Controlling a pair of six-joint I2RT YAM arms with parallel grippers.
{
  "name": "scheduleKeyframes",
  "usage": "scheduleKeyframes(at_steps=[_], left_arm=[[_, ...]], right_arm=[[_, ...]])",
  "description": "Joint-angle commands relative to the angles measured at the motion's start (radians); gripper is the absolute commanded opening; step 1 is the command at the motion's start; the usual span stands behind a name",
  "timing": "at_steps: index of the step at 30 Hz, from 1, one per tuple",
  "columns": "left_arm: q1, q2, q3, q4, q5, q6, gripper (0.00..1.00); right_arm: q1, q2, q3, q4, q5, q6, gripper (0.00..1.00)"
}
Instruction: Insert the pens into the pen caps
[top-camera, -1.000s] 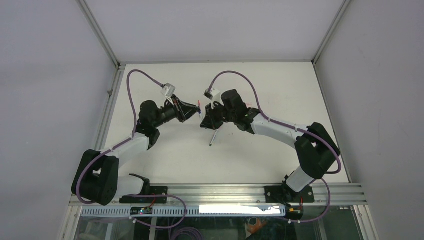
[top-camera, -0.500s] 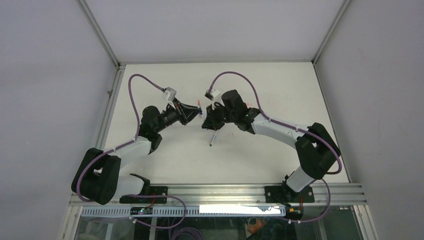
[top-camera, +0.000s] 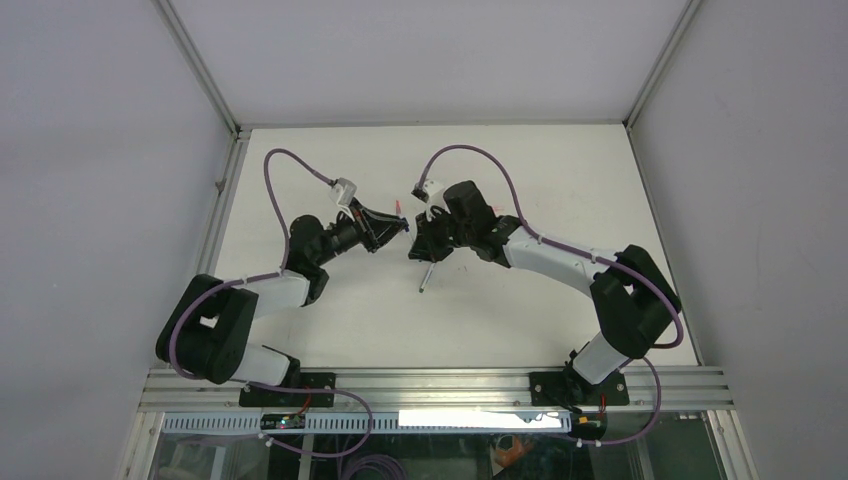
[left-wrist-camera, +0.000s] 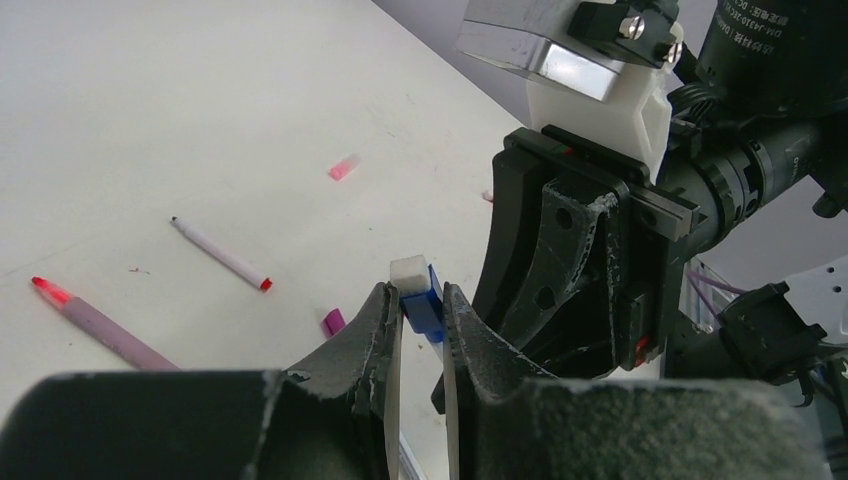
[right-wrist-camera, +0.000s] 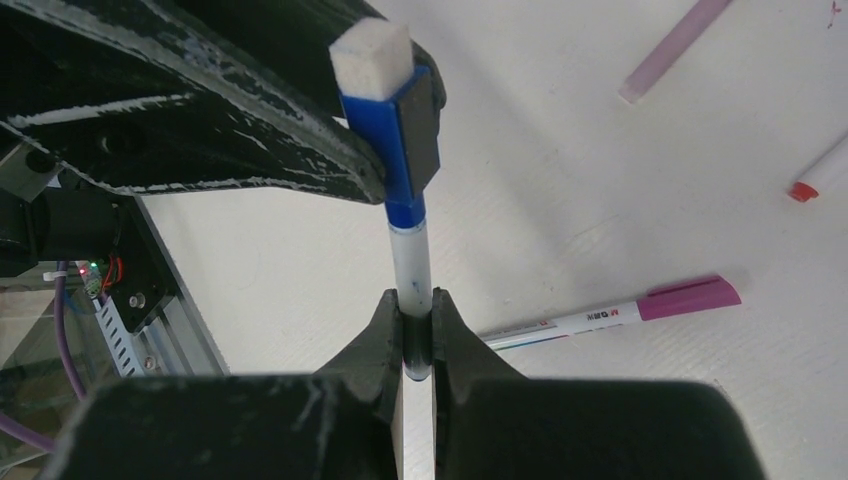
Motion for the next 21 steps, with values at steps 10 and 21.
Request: scheduleKeyframes(at_steps=[10, 21], left_arm=[[-0.09, 0.111, -0.123, -0.078, 0.361, -0.019, 0.0], [-0.149, 0.063, -0.162, -0.02, 0.307, 0.053, 0.0]], right_arm=[[-0.089, -0.107, 0.101, 0.522, 0.178, 0.023, 0.0], [-0.137, -0.114, 0.093, 0.634, 0.045, 0.078, 0.0]])
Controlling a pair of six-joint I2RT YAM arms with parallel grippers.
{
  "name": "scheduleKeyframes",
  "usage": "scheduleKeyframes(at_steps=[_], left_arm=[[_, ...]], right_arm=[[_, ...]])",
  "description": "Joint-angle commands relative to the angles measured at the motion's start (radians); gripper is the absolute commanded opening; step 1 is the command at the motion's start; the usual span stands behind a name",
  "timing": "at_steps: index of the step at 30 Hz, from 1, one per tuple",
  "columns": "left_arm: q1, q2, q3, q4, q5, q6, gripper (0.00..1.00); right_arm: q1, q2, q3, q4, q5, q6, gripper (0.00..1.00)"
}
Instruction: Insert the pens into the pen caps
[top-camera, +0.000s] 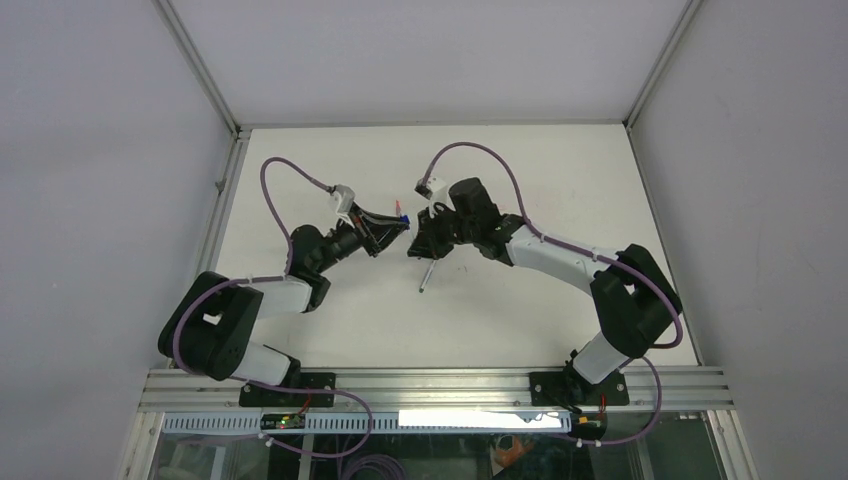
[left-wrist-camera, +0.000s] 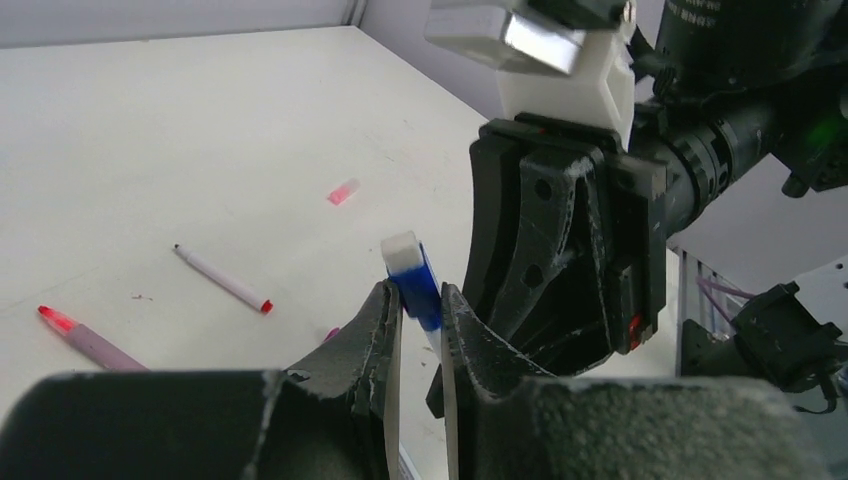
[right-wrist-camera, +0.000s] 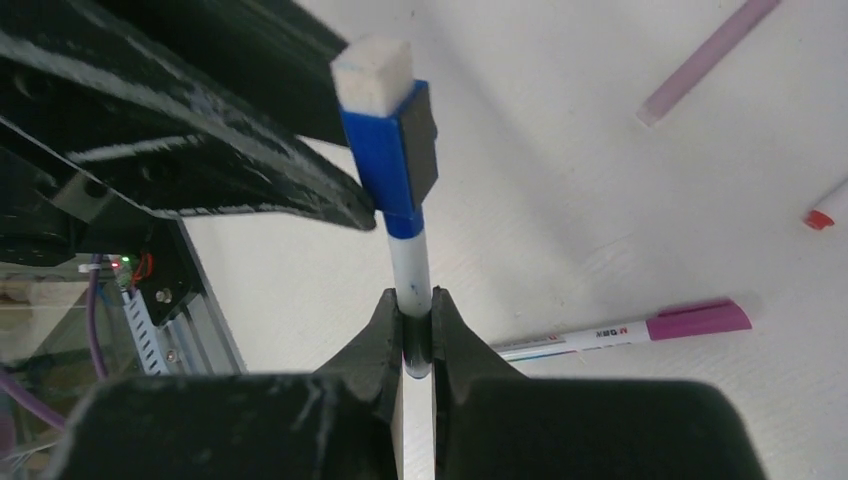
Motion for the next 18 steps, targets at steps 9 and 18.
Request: scheduleKeyframes(at_steps=[9, 18], left_arm=[[-0.182, -0.096, -0.091, -0.384, 0.276, 0.181, 0.0], [-0.183, -0.174, -0.104, -0.423, 0.192, 0.201, 0.0]], right_arm=[[-0.152, -0.107, 0.119, 0.669, -0.102, 0.182, 0.0], [-0.154, -0.128, 0.098, 0.642, -0.092, 0.167, 0.0]])
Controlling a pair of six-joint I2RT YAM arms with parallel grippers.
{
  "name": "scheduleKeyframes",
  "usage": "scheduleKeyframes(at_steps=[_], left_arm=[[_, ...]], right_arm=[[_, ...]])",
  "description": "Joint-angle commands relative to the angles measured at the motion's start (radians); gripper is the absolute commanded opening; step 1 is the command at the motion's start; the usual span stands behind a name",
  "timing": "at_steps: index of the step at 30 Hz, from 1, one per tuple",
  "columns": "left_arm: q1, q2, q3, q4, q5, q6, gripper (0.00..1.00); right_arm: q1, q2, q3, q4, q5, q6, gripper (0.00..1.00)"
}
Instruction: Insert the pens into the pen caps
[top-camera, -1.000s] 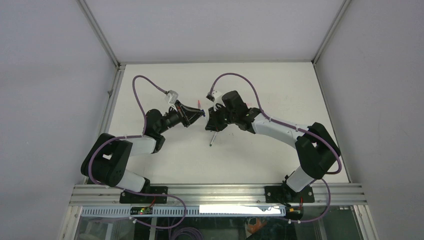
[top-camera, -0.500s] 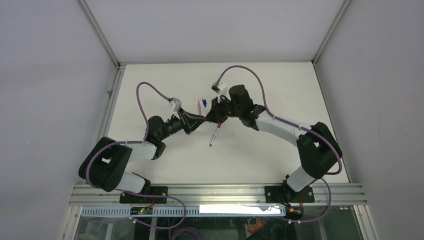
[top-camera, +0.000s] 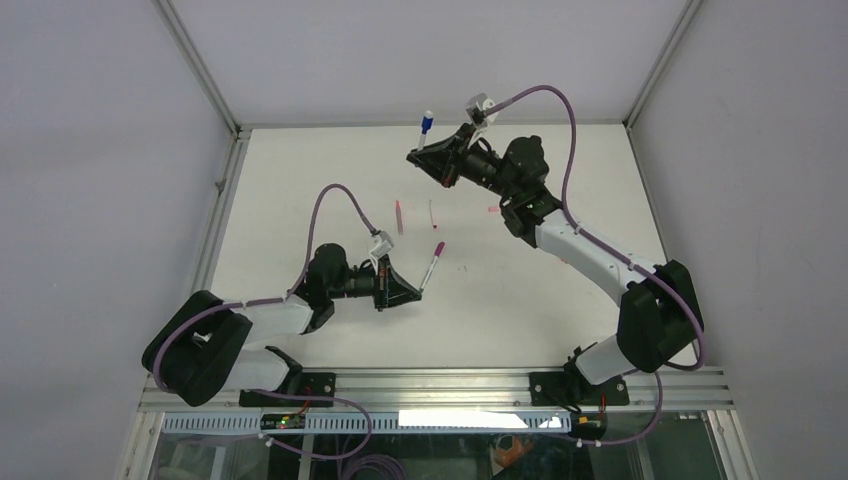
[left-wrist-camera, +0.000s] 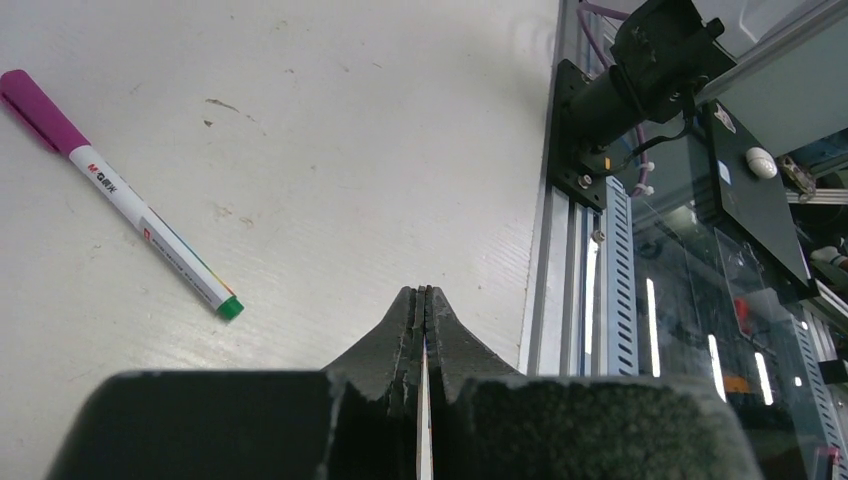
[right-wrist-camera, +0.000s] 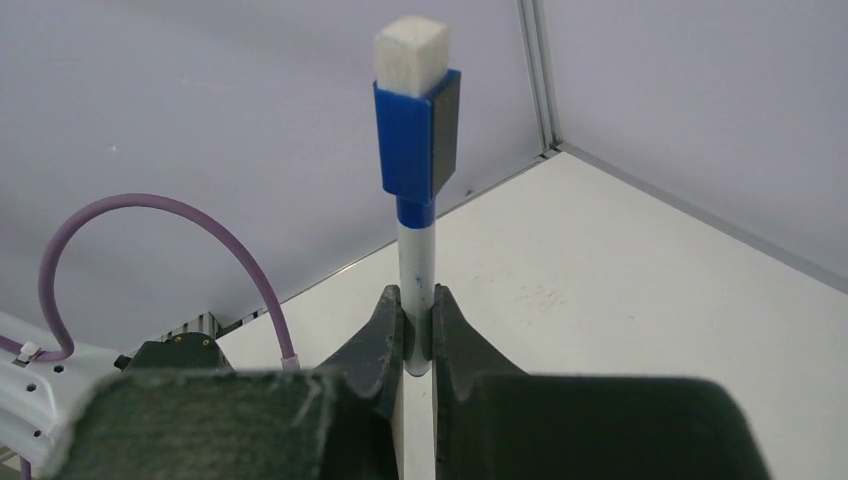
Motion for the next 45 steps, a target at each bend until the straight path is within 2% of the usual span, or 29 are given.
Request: scheduleKeyframes(at_steps=[1, 4, 5, 8, 10, 11, 13, 17, 20, 26, 39, 45], left_arm=[[0.005, -0.056, -0.003, -0.013, -0.049, 0.049, 0.0], [0.022, -0.098, 0.031, -0.06, -0.089, 0.065, 0.0], [0.037, -0.116, 0.045, -0.083, -0.092, 0.066, 0.03], [0.128, -0.182, 0.063, -0.073, -0.053, 0.058, 0.27], [0.193, -0.223, 0.08, -0.059, -0.02, 0.048, 0.48], [0.226, -0.242, 0.1, -0.057, -0.013, 0.052, 0.56], [0.237, -0.243, 0.124, -0.018, -0.031, 0.06, 0.61], [0.238, -0.155, 0.245, 0.028, 0.015, 0.064, 0.63], [0.237, -0.064, 0.347, 0.052, 0.075, 0.042, 0.75], [0.238, 0.016, 0.42, 0.098, 0.079, 0.032, 0.75], [0.241, -0.052, 0.456, 0.068, 0.083, 0.023, 0.74], [0.241, -0.035, 0.475, 0.06, 0.078, 0.015, 0.67]], right_arm=[[0.0, -0.029, -0.001, 0.021, -0.005, -0.001, 0.0], [0.0, -0.064, -0.041, -0.031, 0.015, -0.039, 0.0], [0.0, -0.083, -0.062, -0.047, 0.021, -0.055, 0.0], [0.0, -0.138, -0.143, -0.091, 0.028, -0.081, 0.0], [0.004, -0.159, -0.189, -0.103, 0.012, -0.08, 0.0], [0.007, -0.165, -0.204, -0.108, 0.006, -0.078, 0.0], [0.022, -0.169, -0.224, -0.119, -0.015, -0.078, 0.0], [0.09, -0.161, -0.244, -0.164, -0.027, -0.107, 0.0], [0.126, -0.144, -0.257, -0.167, -0.034, -0.106, 0.0], [0.141, -0.139, -0.273, -0.165, -0.028, -0.103, 0.0], [0.156, -0.072, -0.285, -0.14, -0.032, -0.08, 0.0], [0.171, -0.06, -0.282, -0.141, -0.026, -0.08, 0.0]])
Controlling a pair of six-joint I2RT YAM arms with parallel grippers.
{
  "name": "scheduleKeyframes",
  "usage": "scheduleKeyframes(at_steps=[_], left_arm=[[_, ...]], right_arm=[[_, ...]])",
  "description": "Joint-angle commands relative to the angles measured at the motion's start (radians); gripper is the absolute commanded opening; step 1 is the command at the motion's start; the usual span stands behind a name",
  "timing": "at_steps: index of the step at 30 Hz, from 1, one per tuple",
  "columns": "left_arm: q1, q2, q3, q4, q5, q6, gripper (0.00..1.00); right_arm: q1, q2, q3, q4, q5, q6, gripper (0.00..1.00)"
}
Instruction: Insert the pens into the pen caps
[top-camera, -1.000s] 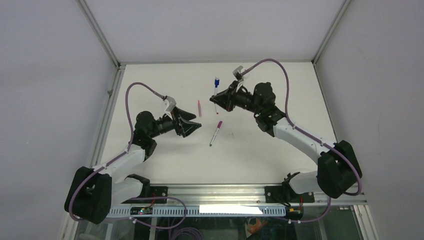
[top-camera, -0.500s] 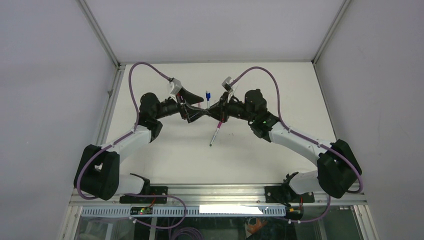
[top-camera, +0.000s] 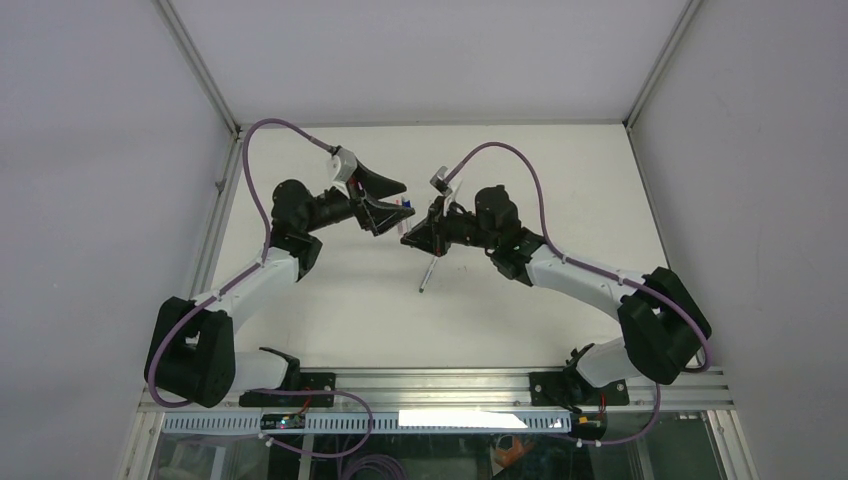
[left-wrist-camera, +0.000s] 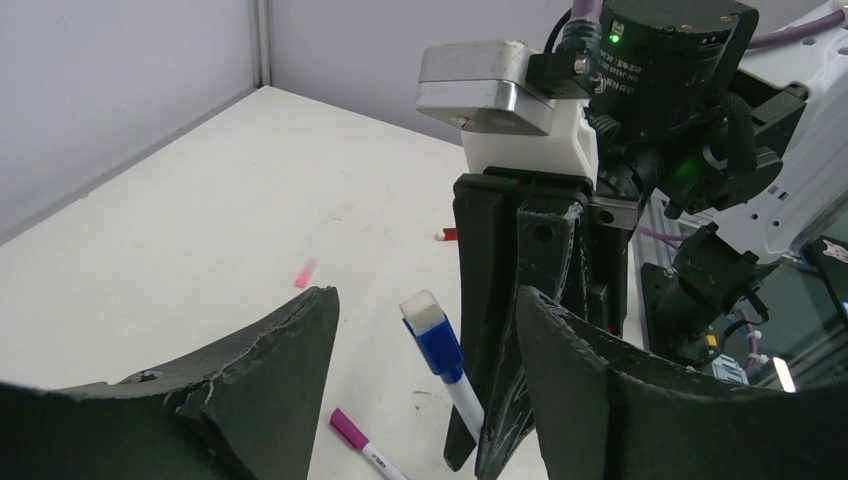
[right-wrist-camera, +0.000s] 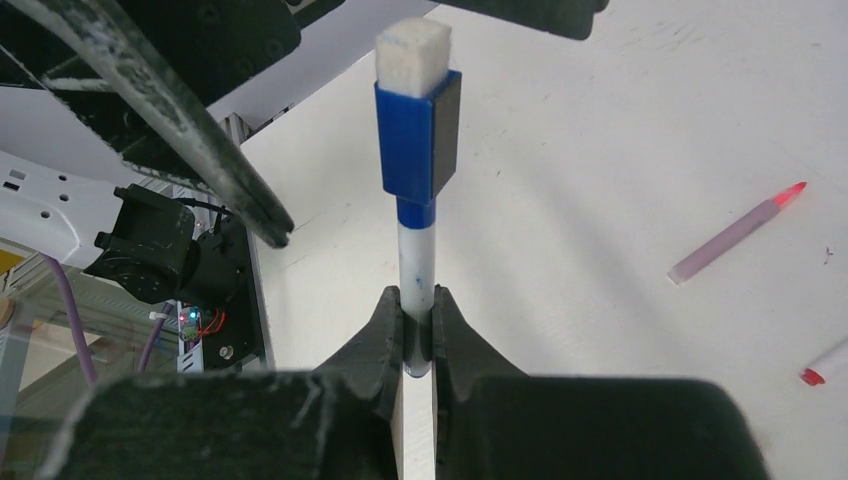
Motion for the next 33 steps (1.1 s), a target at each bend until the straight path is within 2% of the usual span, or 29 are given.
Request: scheduleKeyframes(at_steps=[1, 4, 13, 19, 33], left_arm=[[0.005, -0.007, 0.041, 0.041, -0.002, -0.001, 0.66], [0.005, 0.004, 0.045, 0.04, 0.005, -0.006, 0.6], [0.005, 0.03, 0.055, 0.01, 0.038, -0.006, 0.33], [0.005, 0.038, 0.057, 0.011, 0.048, -0.01, 0.01], [0.005, 0.075, 0.033, 0.019, 0.126, -0.036, 0.0]], right_arm=[[0.013, 0.001, 0.002, 0.042, -0.009, 0.005, 0.0], [0.017, 0.002, 0.002, 0.042, -0.008, 0.004, 0.0], [0.018, 0.006, 0.005, 0.038, -0.003, 0.0, 0.0], [0.018, 0.008, 0.01, 0.034, -0.001, -0.003, 0.0], [0.016, 0.012, 0.055, -0.013, 0.029, -0.044, 0.0]])
